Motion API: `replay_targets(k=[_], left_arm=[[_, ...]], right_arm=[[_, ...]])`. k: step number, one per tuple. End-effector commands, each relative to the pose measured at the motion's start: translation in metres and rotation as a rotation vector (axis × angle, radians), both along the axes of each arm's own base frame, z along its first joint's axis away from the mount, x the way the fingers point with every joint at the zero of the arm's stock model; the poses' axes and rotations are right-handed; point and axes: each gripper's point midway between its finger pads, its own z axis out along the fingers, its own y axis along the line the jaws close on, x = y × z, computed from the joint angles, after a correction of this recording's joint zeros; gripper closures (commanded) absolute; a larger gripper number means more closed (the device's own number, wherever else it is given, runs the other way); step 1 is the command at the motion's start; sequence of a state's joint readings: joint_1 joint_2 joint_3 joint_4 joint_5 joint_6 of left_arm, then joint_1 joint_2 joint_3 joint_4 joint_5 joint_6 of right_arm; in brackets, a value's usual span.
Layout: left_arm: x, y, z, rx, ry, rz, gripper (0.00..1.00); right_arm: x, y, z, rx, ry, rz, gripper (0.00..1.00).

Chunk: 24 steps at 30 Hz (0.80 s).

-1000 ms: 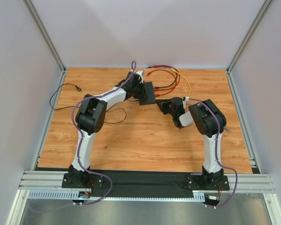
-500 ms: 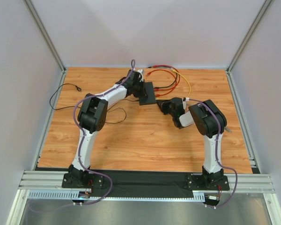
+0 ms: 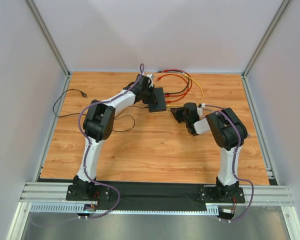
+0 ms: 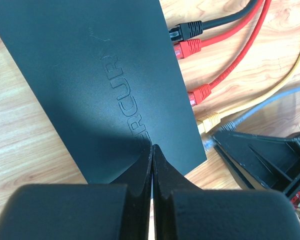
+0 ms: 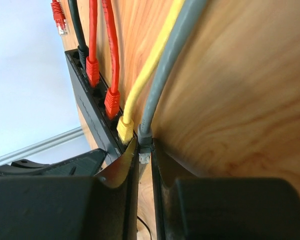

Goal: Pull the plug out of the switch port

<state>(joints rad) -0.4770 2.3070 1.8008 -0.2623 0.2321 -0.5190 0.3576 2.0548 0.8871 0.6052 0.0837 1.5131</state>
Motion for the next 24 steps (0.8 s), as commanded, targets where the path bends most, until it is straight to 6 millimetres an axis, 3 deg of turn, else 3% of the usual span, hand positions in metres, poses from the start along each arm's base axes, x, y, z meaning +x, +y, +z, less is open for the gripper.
replay_targets(k=[1, 6, 9, 13, 19, 24], left_arm=[[-0.020, 0.024, -0.053, 0.110, 0.136, 0.021, 1.00], [-0.020, 0.021, -0.053, 0.100, 0.135, 0.008, 1.00], [-0.020, 0.021, -0.051, 0.095, 0.134, 0.005, 1.00], [-0.020, 0.021, -0.051, 0.091, 0.134, 0.001, 1.00], [-0.020, 0.020, -0.052, 0.088, 0.135, 0.003, 1.00], [-0.020, 0.019, -0.052, 0.083, 0.135, -0.001, 1.00]], right_arm=[[-0.025, -0.026, -0.024, -0.124, 0.083, -0.010, 1.00], [-0.032, -0.060, 0.018, -0.245, 0.025, -0.018, 1.00], [-0.035, -0.085, 0.033, -0.293, 0.026, -0.028, 1.00], [-0.040, -0.132, 0.038, -0.291, 0.021, -0.110, 1.00], [-0.022, -0.157, 0.059, -0.262, -0.046, -0.181, 1.00], [0.008, -0.181, 0.065, -0.266, -0.042, -0.338, 1.00]])
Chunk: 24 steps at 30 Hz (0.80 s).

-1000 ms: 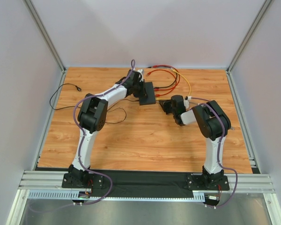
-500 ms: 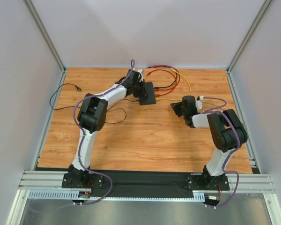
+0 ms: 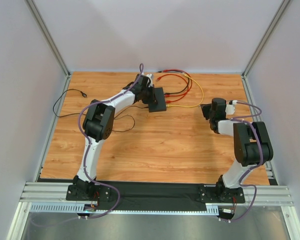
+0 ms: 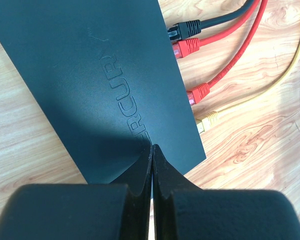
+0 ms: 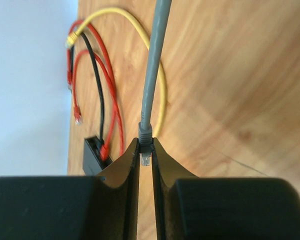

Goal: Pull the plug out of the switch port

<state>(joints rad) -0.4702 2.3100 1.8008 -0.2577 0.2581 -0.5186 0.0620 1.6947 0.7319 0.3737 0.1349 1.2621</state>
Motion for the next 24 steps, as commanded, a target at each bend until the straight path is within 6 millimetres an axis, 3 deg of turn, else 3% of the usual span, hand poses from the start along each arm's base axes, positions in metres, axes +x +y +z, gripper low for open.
replay_targets(k=[1, 4, 6, 12, 18, 19, 21, 22, 24], left_arm=[[-0.020, 0.019, -0.052, 0.099, 0.127, 0.007, 1.00], [-0.020, 0.019, -0.052, 0.096, 0.128, 0.006, 1.00], [-0.019, 0.018, -0.052, 0.084, 0.132, 0.002, 1.00], [-0.017, 0.017, -0.050, 0.062, 0.134, -0.002, 1.00], [-0.019, 0.016, -0.050, 0.055, 0.138, -0.012, 1.00], [-0.020, 0.016, -0.050, 0.053, 0.141, -0.014, 1.00], [-0.020, 0.016, -0.050, 0.051, 0.139, -0.017, 1.00], [-0.021, 0.016, -0.050, 0.051, 0.140, -0.016, 1.00], [-0.021, 0.016, -0.050, 0.051, 0.139, -0.011, 1.00]], right_arm=[[0.037, -0.027, 0.020, -0.025, -0.064, -0.139, 1.00], [0.046, -0.031, 0.011, -0.057, -0.013, -0.134, 0.99], [0.033, -0.032, -0.007, -0.041, 0.038, -0.158, 0.99], [0.015, -0.025, -0.011, -0.021, 0.083, -0.106, 1.00], [-0.047, 0.001, -0.024, 0.053, 0.158, -0.033, 0.99], [-0.052, 0.014, -0.016, 0.044, 0.147, 0.011, 0.98], [-0.074, 0.032, -0.022, -0.003, 0.241, 0.075, 0.98], [-0.079, 0.040, -0.013, -0.031, 0.226, 0.121, 0.98], [-0.106, 0.061, -0.018, -0.068, 0.277, 0.213, 0.98]])
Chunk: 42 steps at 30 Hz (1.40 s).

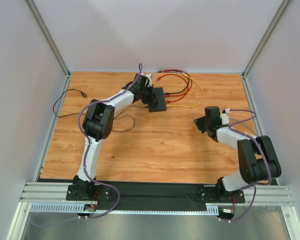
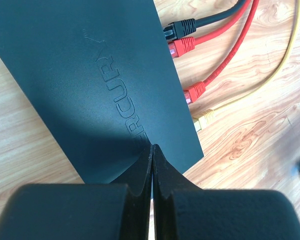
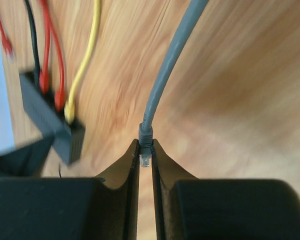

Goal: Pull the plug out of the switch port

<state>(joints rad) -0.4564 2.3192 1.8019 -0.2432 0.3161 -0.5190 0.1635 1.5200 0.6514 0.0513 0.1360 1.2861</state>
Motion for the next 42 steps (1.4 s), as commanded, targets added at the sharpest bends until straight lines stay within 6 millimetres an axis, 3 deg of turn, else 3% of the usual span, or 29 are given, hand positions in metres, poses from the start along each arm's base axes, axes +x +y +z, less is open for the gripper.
replay_targets(k=[1, 3, 7, 10, 17, 21, 23, 25, 28, 32, 35, 36, 38, 40, 42], left_arm=[[-0.020, 0.018, -0.049, 0.092, 0.124, 0.013, 1.00], [-0.022, 0.019, -0.050, 0.094, 0.123, 0.016, 1.00], [-0.022, 0.019, -0.045, 0.080, 0.091, 0.017, 1.00], [-0.022, 0.020, -0.042, 0.076, 0.076, 0.018, 1.00], [-0.023, 0.021, -0.040, 0.071, 0.063, 0.020, 1.00], [-0.024, 0.019, -0.036, 0.055, 0.046, 0.009, 1.00], [-0.025, 0.020, -0.034, 0.053, 0.040, 0.008, 1.00], [-0.025, 0.020, -0.033, 0.052, 0.036, 0.007, 1.00], [-0.024, 0.019, -0.027, 0.040, 0.023, 0.009, 1.00], [-0.026, 0.017, -0.015, 0.014, -0.016, -0.001, 1.00], [-0.023, 0.015, -0.001, -0.010, -0.074, -0.012, 1.00], [-0.023, 0.015, 0.002, -0.014, -0.088, -0.017, 1.00], [-0.024, 0.015, 0.008, -0.023, -0.111, -0.024, 1.00], [-0.025, 0.015, 0.009, -0.021, -0.115, -0.029, 1.00], [-0.020, 0.013, 0.015, -0.035, -0.148, -0.029, 1.00]], right_arm=[[-0.044, 0.033, 0.010, -0.069, 0.054, 0.187, 0.98], [-0.066, 0.051, 0.012, -0.101, 0.087, 0.277, 0.98], [-0.116, 0.056, 0.009, -0.154, 0.167, 0.388, 0.97], [-0.141, 0.060, 0.009, -0.126, 0.180, 0.434, 0.96], [-0.175, 0.065, 0.010, -0.107, 0.172, 0.455, 0.94], [-0.190, 0.066, -0.007, -0.116, 0.242, 0.491, 0.91], [-0.198, 0.069, -0.015, -0.118, 0.268, 0.528, 0.85], [-0.203, 0.076, -0.016, -0.133, 0.263, 0.577, 0.58], [-0.211, 0.080, -0.013, -0.187, 0.275, 0.628, 0.40], [-0.201, 0.086, 0.006, -0.231, 0.229, 0.678, 0.38], [-0.173, 0.090, 0.038, -0.314, 0.108, 0.695, 0.35], [-0.154, 0.098, 0.057, -0.324, 0.022, 0.691, 0.32], [-0.135, 0.104, 0.071, -0.358, -0.040, 0.710, 0.31], [-0.105, 0.119, 0.099, -0.330, -0.155, 0.691, 0.29], [-0.072, 0.122, 0.106, -0.322, -0.199, 0.643, 0.30]])
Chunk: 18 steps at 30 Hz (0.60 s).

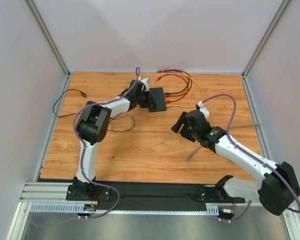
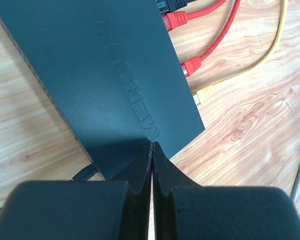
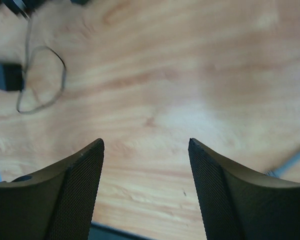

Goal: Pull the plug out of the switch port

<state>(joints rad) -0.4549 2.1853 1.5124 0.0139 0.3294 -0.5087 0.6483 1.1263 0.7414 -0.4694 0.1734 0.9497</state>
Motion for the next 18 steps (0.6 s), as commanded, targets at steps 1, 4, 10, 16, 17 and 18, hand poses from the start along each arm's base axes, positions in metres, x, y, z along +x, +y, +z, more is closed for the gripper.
replay_targets(k=[1, 4, 10, 16, 17, 18], left_arm=[[0.003, 0.002, 0.013, 0.012, -0.054, -0.012, 1.00], [0.005, -0.002, 0.013, 0.005, -0.052, -0.027, 1.00], [0.005, -0.001, 0.016, 0.025, -0.055, -0.051, 1.00], [0.004, 0.001, 0.031, 0.037, -0.112, -0.076, 1.00], [0.004, 0.001, 0.032, 0.039, -0.120, -0.077, 1.00], [0.005, 0.002, 0.033, 0.040, -0.125, -0.078, 1.00]], right_arm=[[0.073, 0.011, 0.046, 0.039, -0.209, -0.042, 0.30], [0.120, 0.008, 0.043, 0.021, -0.242, -0.137, 0.31], [0.202, 0.027, 0.057, 0.260, -0.350, -0.206, 0.34], [0.228, 0.035, 0.017, 0.324, -0.340, -0.169, 0.39], [0.230, 0.032, 0.005, 0.336, -0.320, -0.188, 0.41], [0.232, 0.034, 0.004, 0.353, -0.332, -0.187, 0.43]])
